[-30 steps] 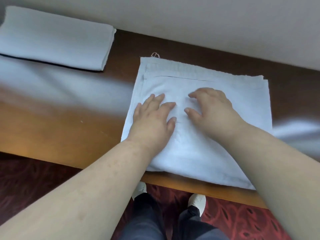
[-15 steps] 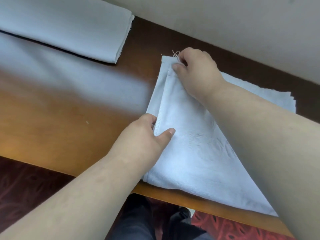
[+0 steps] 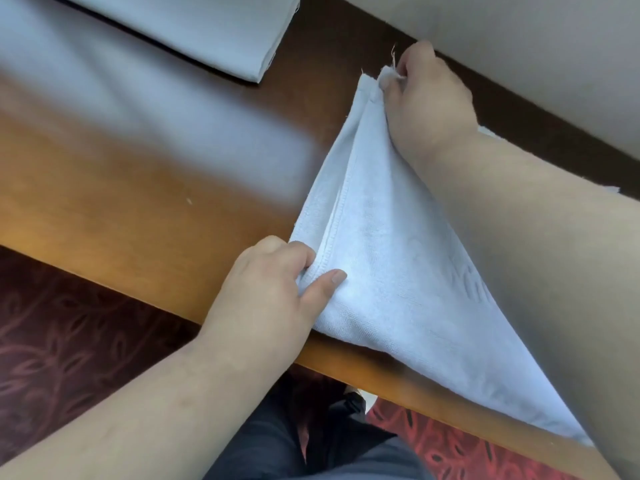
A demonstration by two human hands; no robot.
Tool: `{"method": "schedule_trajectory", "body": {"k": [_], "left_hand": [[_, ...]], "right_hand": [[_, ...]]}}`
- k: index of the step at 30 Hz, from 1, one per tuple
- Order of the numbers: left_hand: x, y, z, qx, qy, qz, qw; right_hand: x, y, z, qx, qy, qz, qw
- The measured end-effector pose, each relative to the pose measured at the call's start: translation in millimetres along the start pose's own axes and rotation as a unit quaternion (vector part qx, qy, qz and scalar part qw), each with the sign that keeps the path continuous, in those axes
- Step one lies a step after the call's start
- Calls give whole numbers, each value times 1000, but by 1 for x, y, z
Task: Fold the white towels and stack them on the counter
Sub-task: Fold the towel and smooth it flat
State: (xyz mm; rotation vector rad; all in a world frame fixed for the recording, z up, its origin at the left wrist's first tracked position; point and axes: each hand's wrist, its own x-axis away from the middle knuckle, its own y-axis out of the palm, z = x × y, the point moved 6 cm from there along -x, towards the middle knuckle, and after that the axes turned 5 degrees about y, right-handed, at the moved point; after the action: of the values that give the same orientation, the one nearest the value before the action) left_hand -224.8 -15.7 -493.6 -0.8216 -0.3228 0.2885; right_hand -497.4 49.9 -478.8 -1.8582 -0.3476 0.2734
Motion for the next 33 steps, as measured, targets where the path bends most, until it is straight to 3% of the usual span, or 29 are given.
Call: {"method": "schedule_trajectory", "body": {"k": [5,8,10,13,15,20,28,33], "left_hand": [[11,6,-3,-5,8,-9,1000],[22,5,-10,24,-38,26,999],[30,-1,-17,47,-66,70,994],[43,-7,-26,97,-87,86,988],[55,-7,-30,147,-114,90,978],[83,10,-29,198,-127,88,968],[76,14,-23,186,-132,117,967],[72,16,-25,162,-123,99,974]], "right_hand": [[8,-6,-7,28,-10,40,999],[41,-21,-37,-23,-131,40,990],[83,-19,-61,-77,-245,-55,965],[147,-5,-71,-20,-348,-191,917],[170,2,-65,8,-368,-233,900],[193,-6,-63,5,-401,-235,885],[204,-2,-83,108,-449,-216,860],[210,-2,-87,101,-486,-207,843]]}}
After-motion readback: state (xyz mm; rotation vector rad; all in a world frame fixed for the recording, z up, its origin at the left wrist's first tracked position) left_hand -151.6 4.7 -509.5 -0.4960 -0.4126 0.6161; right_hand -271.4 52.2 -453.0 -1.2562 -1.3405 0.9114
